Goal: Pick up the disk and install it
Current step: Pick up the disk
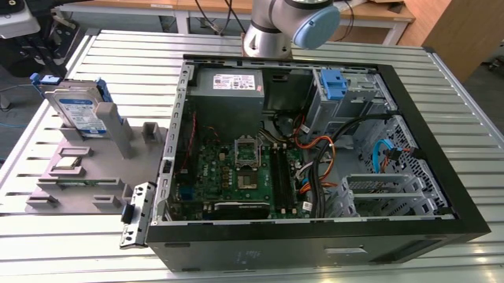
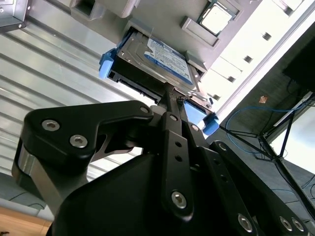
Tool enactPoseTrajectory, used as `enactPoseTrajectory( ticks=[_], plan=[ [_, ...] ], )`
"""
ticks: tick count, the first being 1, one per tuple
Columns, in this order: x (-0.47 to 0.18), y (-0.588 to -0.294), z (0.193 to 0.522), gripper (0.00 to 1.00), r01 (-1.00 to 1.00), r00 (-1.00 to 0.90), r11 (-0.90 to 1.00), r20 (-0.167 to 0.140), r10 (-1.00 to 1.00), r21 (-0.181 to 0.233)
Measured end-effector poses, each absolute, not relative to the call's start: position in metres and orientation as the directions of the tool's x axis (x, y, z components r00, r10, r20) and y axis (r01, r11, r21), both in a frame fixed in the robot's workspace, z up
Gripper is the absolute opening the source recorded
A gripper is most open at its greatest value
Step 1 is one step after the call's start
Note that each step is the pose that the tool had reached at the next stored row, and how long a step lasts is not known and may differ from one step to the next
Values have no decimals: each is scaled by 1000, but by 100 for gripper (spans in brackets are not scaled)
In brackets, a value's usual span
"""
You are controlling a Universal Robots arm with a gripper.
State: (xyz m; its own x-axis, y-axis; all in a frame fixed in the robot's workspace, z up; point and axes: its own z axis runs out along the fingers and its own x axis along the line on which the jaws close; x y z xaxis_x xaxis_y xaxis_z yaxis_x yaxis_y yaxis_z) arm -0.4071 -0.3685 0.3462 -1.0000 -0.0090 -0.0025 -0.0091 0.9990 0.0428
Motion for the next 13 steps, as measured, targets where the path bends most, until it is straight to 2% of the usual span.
enactPoseTrajectory(
  ticks=[13],
  plan=[
    [-407, -368, 346, 10, -200, -980, 979, -3, -200, 43]
  ],
)
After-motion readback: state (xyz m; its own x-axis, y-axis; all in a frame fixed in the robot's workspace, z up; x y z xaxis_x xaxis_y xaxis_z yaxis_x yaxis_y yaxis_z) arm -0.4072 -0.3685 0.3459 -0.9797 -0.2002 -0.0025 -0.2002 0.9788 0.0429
